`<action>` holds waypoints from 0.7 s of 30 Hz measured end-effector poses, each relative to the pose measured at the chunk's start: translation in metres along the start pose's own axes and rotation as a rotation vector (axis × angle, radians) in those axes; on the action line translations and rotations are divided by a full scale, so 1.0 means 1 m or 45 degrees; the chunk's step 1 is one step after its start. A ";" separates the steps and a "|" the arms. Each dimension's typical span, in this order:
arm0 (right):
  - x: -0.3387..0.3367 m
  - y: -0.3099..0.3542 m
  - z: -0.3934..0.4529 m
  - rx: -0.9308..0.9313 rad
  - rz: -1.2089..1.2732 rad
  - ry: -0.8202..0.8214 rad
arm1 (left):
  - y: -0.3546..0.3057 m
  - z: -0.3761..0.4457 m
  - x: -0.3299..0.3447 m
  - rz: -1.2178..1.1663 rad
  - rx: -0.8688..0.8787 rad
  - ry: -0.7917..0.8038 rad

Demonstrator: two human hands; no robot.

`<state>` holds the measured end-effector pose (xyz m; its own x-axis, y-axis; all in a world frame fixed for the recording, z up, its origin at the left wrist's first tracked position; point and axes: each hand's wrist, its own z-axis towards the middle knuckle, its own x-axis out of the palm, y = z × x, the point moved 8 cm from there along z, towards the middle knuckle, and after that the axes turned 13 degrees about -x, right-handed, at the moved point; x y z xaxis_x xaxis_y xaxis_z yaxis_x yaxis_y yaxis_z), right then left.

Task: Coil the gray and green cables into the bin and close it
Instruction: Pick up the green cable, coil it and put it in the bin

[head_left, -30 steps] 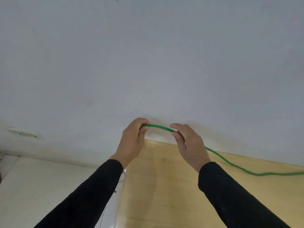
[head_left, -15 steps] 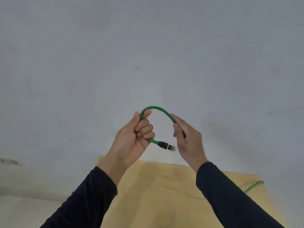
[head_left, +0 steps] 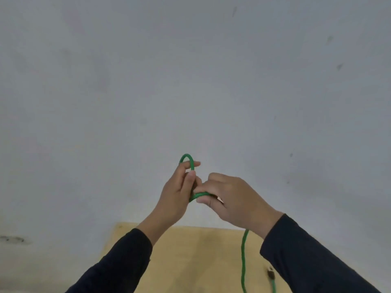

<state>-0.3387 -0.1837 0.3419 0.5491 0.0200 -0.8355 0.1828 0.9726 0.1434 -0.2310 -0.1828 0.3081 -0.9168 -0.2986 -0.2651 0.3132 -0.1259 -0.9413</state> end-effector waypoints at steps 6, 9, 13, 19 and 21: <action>-0.070 -0.033 0.017 0.277 0.398 -0.183 | -0.025 -0.031 0.019 -0.266 -0.045 0.289; -0.073 -0.033 0.024 0.255 0.577 -0.265 | -0.036 -0.027 0.017 -0.536 -0.118 0.420; -0.064 -0.037 0.029 0.273 0.818 -0.494 | -0.046 -0.022 0.016 -1.093 -0.312 0.629; -0.006 -0.056 0.008 0.586 0.712 -0.538 | -0.075 -0.002 -0.017 -1.661 -0.168 0.715; 0.023 -0.041 0.004 0.592 0.604 -0.338 | -0.082 0.012 -0.038 -1.700 -0.066 0.607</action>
<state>-0.3301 -0.2244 0.3190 0.8249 0.3021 -0.4779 0.1709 0.6725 0.7201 -0.2186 -0.1719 0.3976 -0.5099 0.3598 0.7814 -0.8411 -0.0179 -0.5406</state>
